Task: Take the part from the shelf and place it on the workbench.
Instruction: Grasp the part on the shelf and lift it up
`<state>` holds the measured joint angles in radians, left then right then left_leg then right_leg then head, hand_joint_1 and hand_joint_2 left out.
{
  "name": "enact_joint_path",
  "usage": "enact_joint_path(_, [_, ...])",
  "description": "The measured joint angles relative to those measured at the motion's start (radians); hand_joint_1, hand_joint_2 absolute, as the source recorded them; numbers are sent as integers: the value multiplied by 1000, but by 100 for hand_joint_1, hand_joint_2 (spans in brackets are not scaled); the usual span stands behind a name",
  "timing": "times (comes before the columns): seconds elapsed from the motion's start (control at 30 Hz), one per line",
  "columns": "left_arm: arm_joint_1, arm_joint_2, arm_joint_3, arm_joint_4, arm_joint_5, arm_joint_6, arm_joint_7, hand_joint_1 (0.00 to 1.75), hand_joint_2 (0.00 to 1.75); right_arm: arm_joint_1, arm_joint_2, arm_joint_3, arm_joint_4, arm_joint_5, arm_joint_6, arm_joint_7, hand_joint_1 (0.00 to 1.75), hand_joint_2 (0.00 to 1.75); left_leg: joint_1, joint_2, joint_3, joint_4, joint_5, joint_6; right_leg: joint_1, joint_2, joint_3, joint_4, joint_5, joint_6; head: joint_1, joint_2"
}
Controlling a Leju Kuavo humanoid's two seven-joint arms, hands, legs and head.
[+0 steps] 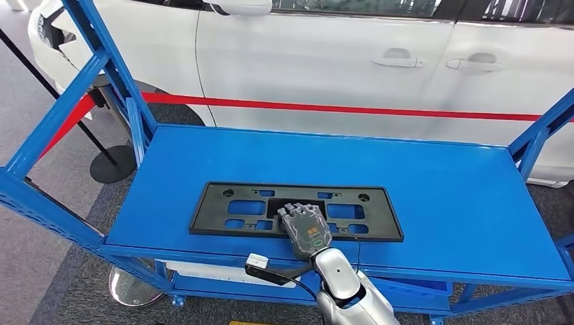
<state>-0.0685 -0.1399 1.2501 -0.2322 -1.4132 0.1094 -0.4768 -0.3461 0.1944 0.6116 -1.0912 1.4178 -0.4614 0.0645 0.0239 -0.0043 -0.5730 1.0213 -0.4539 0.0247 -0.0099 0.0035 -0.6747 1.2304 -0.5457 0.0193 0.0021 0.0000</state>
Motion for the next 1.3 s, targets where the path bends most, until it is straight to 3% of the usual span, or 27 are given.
enact_joint_path(0.07, [1, -6, 0, 0, 3, 2, -1, 0, 0, 20, -2, -2, -46, -52, -13, -35, 175, 175, -2, -3, 4, 2, -5, -7, 2, 0, 62, -135, 63, -9, 1, 0])
enact_joint_path(0.1, [3, -8, 0, 0, 5, 3, -2, 0, 0, 34, -3, -2, -81, -89, -22, -58, 175, 175, -3, -3, 5, 2, -7, -13, 4, 0, 82, -180, 76, -12, 1, 0])
enact_joint_path(0.17, [5, -11, 0, 0, 8, 6, -5, 0, 0, 62, -4, -2, -164, -160, -39, -97, 175, 175, -5, -2, 7, 0, -9, -28, 11, 3, 92, -207, 77, -20, 0, 0])
enact_joint_path(0.27, [5, -14, 0, 0, 10, 9, -7, 0, 0, 91, -5, -2, -258, -199, -46, -113, 175, 175, -1, 0, 5, 18, -28, -45, 7, 3, 101, -219, 83, -38, -3, 0])
enact_joint_path(0.3, [4, -15, 0, 0, 12, 10, -8, 0, 0, 100, -5, -2, -278, -211, -49, -120, 175, 175, -1, 1, -10, 55, -52, -48, 5, 1, 105, -224, 84, -43, -5, 0])
enact_joint_path(0.37, [6, -16, 2, 0, 17, 10, -10, 0, 0, 121, -9, -1, -320, -295, -83, -170, 175, 175, 0, 1, -70, 183, -118, -53, 7, -3, 106, -225, 82, -50, -9, 0])
enact_joint_path(0.4, [7, -16, 3, 0, 20, 11, -10, 0, 0, 133, -13, 1, -351, -365, -110, -210, 175, 175, 0, 1, -99, 243, -140, -55, 9, -3, 105, -224, 81, -52, -10, 0])
enact_joint_path(0.43, [9, -16, 4, 0, 21, 12, -11, 0, 0, 146, -18, 4, -391, -441, -138, -249, 175, 175, 0, 1, -115, 276, -144, -55, 11, -4, 106, -224, 80, -53, -9, 0])
enact_joint_path(0.47, [10, -17, 5, 0, 21, 13, -12, 0, 0, 158, -24, 8, -441, -509, -158, -277, 175, 175, 0, 1, -112, 268, -126, -54, 12, -3, 108, -223, 78, -54, -10, 0])
enact_joint_path(0.5, [11, -17, 6, 0, 21, 14, -12, 0, 0, 170, -30, 13, -496, -561, -169, -296, 175, 175, 0, 1, -92, 223, -93, -51, 13, -3, 110, -221, 76, -53, -10, 0])
enact_joint_path(0.57, [10, -18, 8, 0, 21, 16, -12, 0, 0, 191, -43, 25, -598, -624, -177, -316, 175, 175, -3, 1, -30, 86, -27, -41, 15, -1, 114, -217, 70, -48, -11, 0])
enact_joint_path(0.6, [9, -19, 10, 0, 21, 16, -13, 0, 0, 200, -50, 31, -641, -639, -179, -324, 175, 175, -6, 1, -8, 38, -13, -36, 17, 0, 113, -215, 68, -44, -11, 0])
enact_joint_path(0.67, [8, -21, 14, 0, 22, 17, -13, 0, 0, 214, -61, 43, -710, -662, -184, -339, 175, 175, -12, 0, 4, 6, -13, -25, 17, 1, 109, -212, 67, -34, -11, 0])
enact_joint_path(0.77, [9, -28, 19, 0, 22, 17, -13, 0, 0, 226, -75, 55, -781, -673, -187, -347, 175, 175, -6, 0, 9, -9, -5, -7, 16, 1, 104, -198, 53, -17, -9, 0])
enact_joint_path(0.83, [8, -31, 21, 0, 22, 17, -13, 0, 0, 229, -84, 59, -809, -676, -189, -349, 175, 175, -2, 2, 14, -17, -1, 3, 12, 1, 67, -116, 3, -7, -3, 0])
enact_joint_path(0.9, [7, -31, 22, 0, 22, 17, -13, 0, 0, 234, -92, 60, -822, -679, -189, -350, 175, 175, -3, 2, 13, -17, -1, 7, 6, 1, 2, 11, -49, 1, 0, 0])
enact_joint_path(0.93, [7, -32, 23, 0, 22, 17, -13, 0, 0, 238, -97, 60, -826, -679, -189, -350, 175, 175, -3, 2, 14, -16, -2, 7, 3, 0, -21, 50, -56, 5, 0, 0])
enact_joint_path(0.97, [7, -32, 23, 0, 22, 17, -13, 0, 0, 240, -100, 60, -829, -679, -189, -351, 175, 175, -3, 1, 15, -16, -3, 6, -1, 0, -26, 52, -41, 7, 0, 0])
enact_joint_path(1.03, [7, -34, 23, 0, 23, 16, -14, 0, 0, 243, -105, 61, -837, -692, -194, -361, 175, 175, -2, -1, 18, -13, -7, 1, -5, -2, 16, -47, 28, 7, 0, 0])
enact_joint_path(1.1, [7, -36, 23, 0, 25, 14, -15, 0, 0, 246, -110, 64, -856, -720, -208, -387, 175, 175, -5, -3, 19, -9, -12, -7, -4, -2, 72, -168, 76, 1, 0, 0])
enact_joint_path(1.13, [7, -38, 24, 0, 27, 13, -16, 0, 0, 249, -114, 65, -870, -738, -216, -400, 175, 175, -7, -3, 18, -7, -14, -13, -2, -2, 85, -200, 83, -3, 0, 0])
enact_joint_path(1.23, [7, -39, 24, 0, 32, 7, -18, 0, 0, 267, -128, 68, -924, -802, -225, -421, 175, 175, -7, -3, 19, -8, -19, -31, 0, 0, 88, -213, 83, -18, -1, 0])
enact_joint_path(1.3, [6, -40, 25, 0, 34, 2, -18, 0, 0, 282, -135, 68, -950, -858, -218, -430, 175, 175, -5, -1, 7, 27, -46, -40, -4, -2, 94, -220, 85, -32, -3, 0])
